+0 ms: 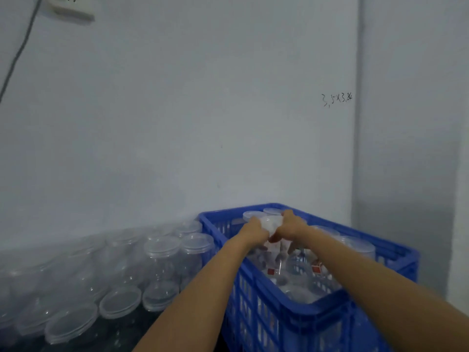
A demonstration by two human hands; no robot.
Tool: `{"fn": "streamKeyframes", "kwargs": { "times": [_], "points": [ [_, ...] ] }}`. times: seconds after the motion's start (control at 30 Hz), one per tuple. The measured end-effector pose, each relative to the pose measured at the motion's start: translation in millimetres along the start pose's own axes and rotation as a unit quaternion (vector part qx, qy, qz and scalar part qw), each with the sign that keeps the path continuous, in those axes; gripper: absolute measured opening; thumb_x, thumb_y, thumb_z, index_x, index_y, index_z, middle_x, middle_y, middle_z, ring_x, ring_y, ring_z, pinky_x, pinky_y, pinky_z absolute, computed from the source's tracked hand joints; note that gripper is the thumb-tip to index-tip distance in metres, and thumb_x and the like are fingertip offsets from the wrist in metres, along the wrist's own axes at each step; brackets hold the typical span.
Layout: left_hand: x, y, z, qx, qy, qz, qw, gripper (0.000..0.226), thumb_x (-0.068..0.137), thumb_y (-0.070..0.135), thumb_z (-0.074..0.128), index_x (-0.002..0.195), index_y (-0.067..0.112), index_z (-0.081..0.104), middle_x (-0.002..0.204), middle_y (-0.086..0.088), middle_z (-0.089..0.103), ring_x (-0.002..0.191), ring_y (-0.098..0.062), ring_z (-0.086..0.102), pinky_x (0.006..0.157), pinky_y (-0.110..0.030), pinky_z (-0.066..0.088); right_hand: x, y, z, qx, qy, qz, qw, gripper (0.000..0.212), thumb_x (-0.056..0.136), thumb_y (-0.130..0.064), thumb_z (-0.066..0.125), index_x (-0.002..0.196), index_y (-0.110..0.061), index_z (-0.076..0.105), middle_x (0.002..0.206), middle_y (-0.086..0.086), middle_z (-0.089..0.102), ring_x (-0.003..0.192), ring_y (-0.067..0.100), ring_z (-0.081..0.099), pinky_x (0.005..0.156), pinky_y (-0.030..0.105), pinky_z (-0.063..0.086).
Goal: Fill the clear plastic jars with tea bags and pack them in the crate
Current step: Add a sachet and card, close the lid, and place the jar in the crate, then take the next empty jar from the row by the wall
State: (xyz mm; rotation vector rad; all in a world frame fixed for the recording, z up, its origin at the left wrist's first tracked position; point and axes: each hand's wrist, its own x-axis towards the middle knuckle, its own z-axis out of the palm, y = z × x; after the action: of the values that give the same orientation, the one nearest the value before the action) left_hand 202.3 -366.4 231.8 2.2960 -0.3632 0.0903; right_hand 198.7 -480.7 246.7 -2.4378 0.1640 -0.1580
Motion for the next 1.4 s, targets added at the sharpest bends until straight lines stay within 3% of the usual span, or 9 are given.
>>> {"fn": "streamKeyframes", "kwargs": {
  "times": [0.07,0.27,0.4,0.47,0.57,0.77,0.93,1.07,1.4],
  "points": [
    [10.0,7.9,2.1,-0.018,-0.045,-0.038,0.998,0.041,0.098,0.008,0.042,0.137,-0.001,0.041,0.125,-0.022,0.058,0.070,-0.016,0.059,0.052,-0.021,0.049,7.7,1.4,3.2,-0.088,0.003,0.017,0.996,0.097,0.082,-0.025,0.075,0.150,-0.003,0.009,0.148,0.021,0.031,0.136,0.037,0.035,0.102,0.047,0.044],
    [37.2,7.5,16.0,-0.068,-0.131,-0.093,0.985,0.022,0.092,-0.004,0.043,0.107,0.004,0.057,0.083,-0.005,0.057,0.063,-0.013,0.061,0.046,-0.019,0.050,33.1,15.2,4.1,-0.122,-0.002,0.058,0.991,0.106,0.080,-0.033,0.076,0.151,-0.007,0.002,0.153,0.019,0.017,0.139,0.037,0.030,0.111,0.041,0.036],
    [48.1,-5.5,27.0,-0.090,-0.156,-0.135,0.974,0.028,0.098,0.006,0.046,0.125,0.000,0.053,0.101,-0.010,0.064,0.082,-0.019,0.067,0.063,-0.024,0.059,47.2,34.6,3.4,-0.052,0.006,0.047,0.998,0.091,0.067,-0.012,0.081,0.141,-0.002,0.029,0.141,0.023,0.040,0.129,0.037,0.042,0.107,0.043,0.039],
    [50.0,-6.3,28.2,-0.046,-0.159,-0.124,0.978,0.032,0.097,0.004,0.046,0.128,-0.001,0.051,0.119,-0.017,0.063,0.099,-0.026,0.067,0.069,-0.024,0.059,49.9,39.8,6.0,-0.082,-0.019,0.050,0.995,0.091,0.076,-0.020,0.079,0.145,-0.005,0.022,0.147,0.020,0.034,0.134,0.034,0.038,0.110,0.041,0.036],
    [51.7,-8.4,29.7,0.028,-0.133,-0.084,0.987,0.029,0.094,0.001,0.049,0.123,0.001,0.055,0.120,-0.018,0.062,0.092,-0.025,0.064,0.067,-0.025,0.054,52.2,37.8,9.2,-0.157,0.036,0.058,0.985,0.102,0.079,-0.030,0.078,0.149,-0.006,0.008,0.153,0.022,0.017,0.135,0.036,0.038,0.109,0.041,0.036],
    [45.8,-10.1,29.0,0.053,-0.156,-0.050,0.985,0.032,0.094,0.000,0.042,0.123,0.004,0.056,0.125,-0.016,0.058,0.113,-0.031,0.057,0.095,-0.040,0.051,48.2,30.9,14.9,-0.246,0.114,-0.017,0.962,0.032,0.089,-0.018,0.062,0.119,-0.010,0.055,0.117,0.010,0.064,0.104,0.024,0.063,0.085,0.032,0.050],
    [40.7,-9.4,28.7,0.177,-0.132,0.012,0.975,0.042,0.094,0.003,0.045,0.135,0.009,0.050,0.138,-0.014,0.050,0.127,-0.031,0.046,0.109,-0.043,0.036,37.8,23.3,14.8,-0.266,0.112,-0.056,0.956,0.023,0.090,-0.021,0.052,0.108,-0.009,0.061,0.107,0.008,0.068,0.089,0.021,0.063,0.073,0.028,0.046],
    [24.3,-4.9,19.0,0.229,-0.022,0.075,0.970,0.036,0.094,0.009,0.047,0.129,0.012,0.055,0.129,-0.012,0.058,0.116,-0.030,0.054,0.098,-0.040,0.044,27.3,11.8,23.4,-0.309,0.026,-0.005,0.951,0.034,0.098,-0.019,0.049,0.131,-0.011,0.052,0.131,0.010,0.057,0.120,0.025,0.055,0.105,0.039,0.041],
    [-92.7,-86.2,-48.1,0.093,0.309,0.157,0.934,0.031,0.083,0.005,0.044,0.101,0.013,0.067,0.103,-0.004,0.067,0.095,-0.022,0.058,0.079,-0.038,0.046,-64.1,-73.7,40.3,-0.019,0.076,-0.210,0.975,0.022,0.088,-0.010,0.050,0.102,-0.012,0.068,0.113,0.010,0.067,0.104,0.029,0.061,0.089,0.038,0.050]
  ]
}}
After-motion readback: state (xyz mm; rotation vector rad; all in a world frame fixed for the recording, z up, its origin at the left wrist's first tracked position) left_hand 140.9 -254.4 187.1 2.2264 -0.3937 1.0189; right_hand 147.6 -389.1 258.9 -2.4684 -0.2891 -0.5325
